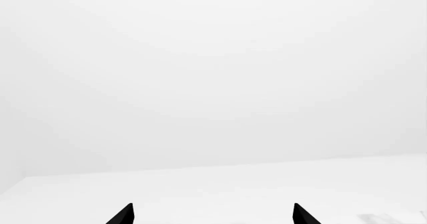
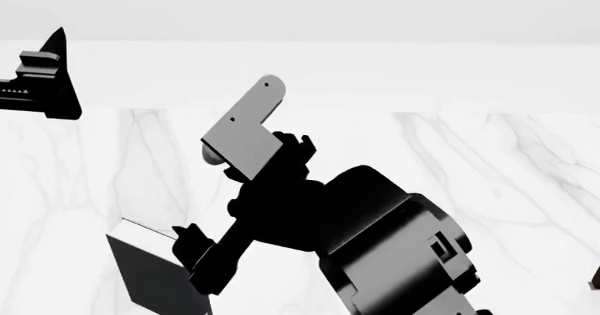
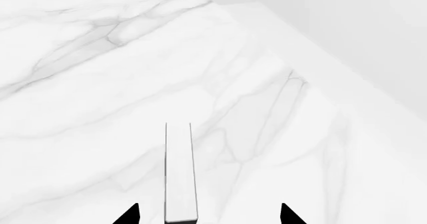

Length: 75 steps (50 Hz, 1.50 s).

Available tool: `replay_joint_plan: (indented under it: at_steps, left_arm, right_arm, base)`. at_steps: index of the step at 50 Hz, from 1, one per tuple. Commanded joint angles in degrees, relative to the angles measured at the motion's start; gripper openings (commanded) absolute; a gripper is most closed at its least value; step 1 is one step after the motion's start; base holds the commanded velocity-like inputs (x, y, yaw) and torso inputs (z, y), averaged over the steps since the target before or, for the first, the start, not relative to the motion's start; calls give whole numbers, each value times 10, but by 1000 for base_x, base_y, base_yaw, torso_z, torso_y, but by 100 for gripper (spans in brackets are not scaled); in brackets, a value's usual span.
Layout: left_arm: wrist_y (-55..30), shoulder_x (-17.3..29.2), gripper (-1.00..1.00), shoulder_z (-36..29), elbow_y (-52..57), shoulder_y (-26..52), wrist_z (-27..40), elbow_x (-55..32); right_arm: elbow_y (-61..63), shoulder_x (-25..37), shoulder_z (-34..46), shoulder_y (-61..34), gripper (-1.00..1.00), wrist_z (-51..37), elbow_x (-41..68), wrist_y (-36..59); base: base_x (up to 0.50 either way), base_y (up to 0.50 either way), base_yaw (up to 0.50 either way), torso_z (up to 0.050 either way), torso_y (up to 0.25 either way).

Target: Pick up the book on the left and place it on top of the shelf.

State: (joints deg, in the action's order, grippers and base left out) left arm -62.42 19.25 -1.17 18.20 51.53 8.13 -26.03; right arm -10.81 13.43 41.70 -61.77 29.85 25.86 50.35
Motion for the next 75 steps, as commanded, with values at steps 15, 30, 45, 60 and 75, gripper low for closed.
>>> replay_joint_plan:
  at_steps: [15, 30, 45, 60, 75]
  left_arm:
    - [4, 4, 100, 1, 1, -8, 2, -6]
    - [5, 7, 100, 2, 2, -11, 4, -9]
    - [10, 9, 100, 3, 0, -16, 5, -11]
    - [11, 9, 100, 5, 1, -20, 3, -19]
    - [15, 15, 100, 0, 3, -22, 1, -20]
  right_arm:
    - [-92, -44, 40, 14, 100, -3, -31, -63]
    - [-160, -68, 54, 10, 100, 5, -40, -100]
    - [-287, -116, 76, 3, 100, 24, -51, -168]
    - [-276, -113, 90, 7, 100, 20, -38, -165]
    - [-281, -113, 101, 6, 100, 18, -28, -173]
  base:
    - [0, 0, 0, 0, 0]
    - [0, 0, 0, 0, 0]
    - [0, 0, 0, 0, 0]
    - [0, 0, 0, 0, 1]
    - [0, 0, 0, -1, -147]
